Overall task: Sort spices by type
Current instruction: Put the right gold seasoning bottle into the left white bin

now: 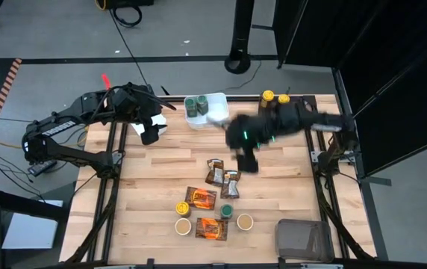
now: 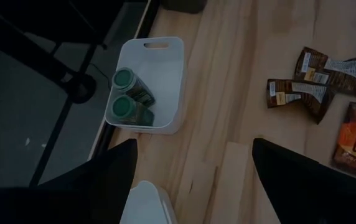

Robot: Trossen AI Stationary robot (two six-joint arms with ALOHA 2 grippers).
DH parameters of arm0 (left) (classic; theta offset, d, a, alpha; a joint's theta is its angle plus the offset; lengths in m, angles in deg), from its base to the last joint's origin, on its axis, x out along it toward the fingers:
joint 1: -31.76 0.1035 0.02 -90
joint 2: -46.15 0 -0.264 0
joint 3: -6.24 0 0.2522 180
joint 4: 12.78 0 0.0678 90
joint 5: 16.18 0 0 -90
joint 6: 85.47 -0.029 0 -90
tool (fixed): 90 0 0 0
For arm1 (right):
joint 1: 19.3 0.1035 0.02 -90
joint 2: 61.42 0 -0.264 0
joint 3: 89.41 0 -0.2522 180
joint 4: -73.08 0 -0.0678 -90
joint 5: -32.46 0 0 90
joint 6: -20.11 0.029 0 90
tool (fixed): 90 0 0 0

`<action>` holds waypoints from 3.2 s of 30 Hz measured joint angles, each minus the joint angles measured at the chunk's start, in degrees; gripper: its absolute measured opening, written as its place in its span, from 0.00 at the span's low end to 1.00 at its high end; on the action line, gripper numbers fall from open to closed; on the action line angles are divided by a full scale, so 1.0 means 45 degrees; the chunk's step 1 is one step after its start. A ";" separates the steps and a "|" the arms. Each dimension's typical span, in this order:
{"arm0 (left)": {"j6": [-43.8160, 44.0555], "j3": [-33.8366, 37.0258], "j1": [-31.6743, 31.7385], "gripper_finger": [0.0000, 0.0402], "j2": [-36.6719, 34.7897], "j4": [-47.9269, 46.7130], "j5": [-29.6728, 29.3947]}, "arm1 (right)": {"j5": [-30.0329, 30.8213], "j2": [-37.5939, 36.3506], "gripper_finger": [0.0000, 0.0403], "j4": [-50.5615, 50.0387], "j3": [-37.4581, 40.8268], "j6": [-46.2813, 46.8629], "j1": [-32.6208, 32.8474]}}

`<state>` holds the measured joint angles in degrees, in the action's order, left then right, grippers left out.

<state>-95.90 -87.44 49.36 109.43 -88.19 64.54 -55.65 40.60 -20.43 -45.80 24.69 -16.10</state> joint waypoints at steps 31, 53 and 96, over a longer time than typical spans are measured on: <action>0.0471 0.0000 0.0000 0.81 0.0003 -0.0764 0.0393 | 0.1276 0.0227 0.88 0.5641 0.7315 0.8753 0.6321; 0.0457 0.0000 0.0000 0.81 0.0005 -0.0865 0.0418 | 0.0764 0.0227 0.88 0.8072 0.9354 0.9641 0.6432; 0.0413 0.0000 0.0000 0.81 0.0005 -0.0860 0.0404 | 0.1426 0.0248 0.72 0.5631 0.9294 1.0103 0.4960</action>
<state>-94.05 -87.44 49.36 109.46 -92.06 66.36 -49.24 41.72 4.91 -3.98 70.16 6.22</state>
